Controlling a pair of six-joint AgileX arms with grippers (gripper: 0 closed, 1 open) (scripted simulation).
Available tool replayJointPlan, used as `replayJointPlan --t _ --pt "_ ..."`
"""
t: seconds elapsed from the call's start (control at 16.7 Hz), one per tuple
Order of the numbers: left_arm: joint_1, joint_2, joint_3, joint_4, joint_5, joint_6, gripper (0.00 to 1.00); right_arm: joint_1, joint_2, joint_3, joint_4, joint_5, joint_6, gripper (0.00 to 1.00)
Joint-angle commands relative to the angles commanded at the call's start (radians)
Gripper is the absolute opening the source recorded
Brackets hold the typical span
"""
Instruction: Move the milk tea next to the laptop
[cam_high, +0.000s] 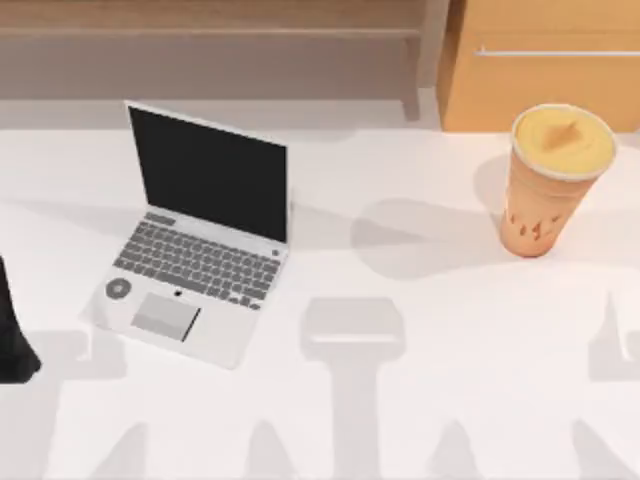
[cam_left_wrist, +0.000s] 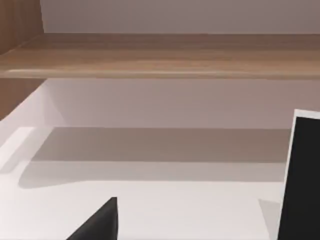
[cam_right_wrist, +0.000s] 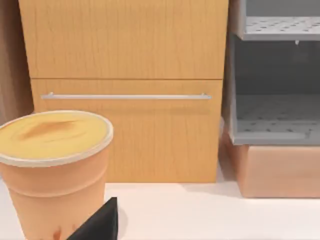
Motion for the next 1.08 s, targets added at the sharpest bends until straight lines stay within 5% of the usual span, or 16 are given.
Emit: replayJointPlan --t 0.42,1.08 --pt "0.000 0.000 0.000 0.000 0.000 0.000 1.00 0.048 0.141 0.027 0.128 0.051 0.019 1.00" --pt "0.000 0.000 0.000 0.000 0.000 0.000 1.00 0.310 1.043 0.135 0.852 0.336 0.068 1.00"
